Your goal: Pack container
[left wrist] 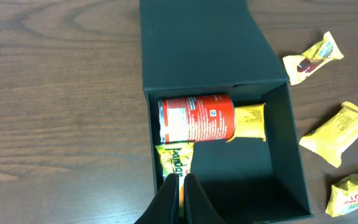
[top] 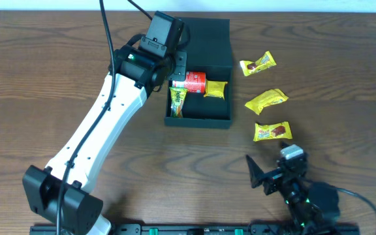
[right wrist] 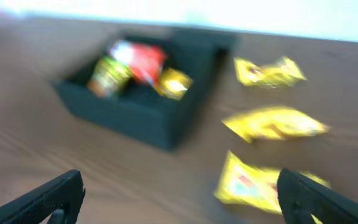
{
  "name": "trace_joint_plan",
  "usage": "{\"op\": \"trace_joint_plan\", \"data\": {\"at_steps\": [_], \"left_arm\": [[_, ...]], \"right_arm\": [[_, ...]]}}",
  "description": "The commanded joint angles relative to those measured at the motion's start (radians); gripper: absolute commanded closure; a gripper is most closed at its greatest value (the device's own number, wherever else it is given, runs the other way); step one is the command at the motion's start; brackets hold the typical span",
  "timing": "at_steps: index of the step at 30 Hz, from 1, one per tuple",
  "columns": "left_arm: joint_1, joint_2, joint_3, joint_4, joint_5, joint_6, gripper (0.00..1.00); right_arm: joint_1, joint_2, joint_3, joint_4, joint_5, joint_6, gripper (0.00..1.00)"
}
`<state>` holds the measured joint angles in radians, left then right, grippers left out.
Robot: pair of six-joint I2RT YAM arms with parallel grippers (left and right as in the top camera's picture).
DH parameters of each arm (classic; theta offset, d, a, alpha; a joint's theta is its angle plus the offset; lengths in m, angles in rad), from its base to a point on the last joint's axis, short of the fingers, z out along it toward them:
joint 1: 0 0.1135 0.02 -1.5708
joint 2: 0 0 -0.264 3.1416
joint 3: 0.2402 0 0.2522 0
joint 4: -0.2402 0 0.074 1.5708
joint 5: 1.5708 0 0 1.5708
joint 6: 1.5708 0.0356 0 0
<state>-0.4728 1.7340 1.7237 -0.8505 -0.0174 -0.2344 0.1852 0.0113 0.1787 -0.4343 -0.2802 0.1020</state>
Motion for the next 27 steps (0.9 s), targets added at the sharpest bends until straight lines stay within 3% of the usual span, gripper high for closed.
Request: {"op": "trace_joint_plan", "data": {"at_steps": [1,7,9,10,13,16,21,27], "left_arm": [[0.003,0.006,-0.002,-0.006,-0.02,0.014,0.94],[0.004,0.006,-0.002,0.013,-0.019,0.013,0.9],[0.01,0.006,-0.002,0.017,-0.016,0.006,0.69],[0.017,0.006,-0.002,0.017,-0.016,-0.003,0.64],[0.046,0.006,-0.002,0.016,0.0,-0.044,0.34],[0.098,0.006,-0.002,0.018,0.049,-0.056,0.25],[0.159,0.006,-0.002,0.018,0.055,-0.058,0.2],[0.202,0.006,-0.002,0.021,0.051,-0.058,0.2]], "right_arm": [[-0.009,-0.005,-0.003,0.089,-0.134,0.366,0.01],[-0.009,-0.005,-0.003,0.405,-0.124,0.743,0.01],[-0.012,-0.005,-0.003,0.534,-0.075,0.756,0.01],[-0.017,-0.005,-0.003,0.559,-0.04,0.753,0.01],[-0.06,0.008,0.005,0.579,-0.014,0.722,0.01],[-0.144,0.088,0.069,0.573,-0.048,0.677,0.01],[-0.311,0.376,0.293,0.475,-0.208,0.547,0.01],[-0.415,0.885,0.676,0.327,-0.43,0.463,0.01]]}}
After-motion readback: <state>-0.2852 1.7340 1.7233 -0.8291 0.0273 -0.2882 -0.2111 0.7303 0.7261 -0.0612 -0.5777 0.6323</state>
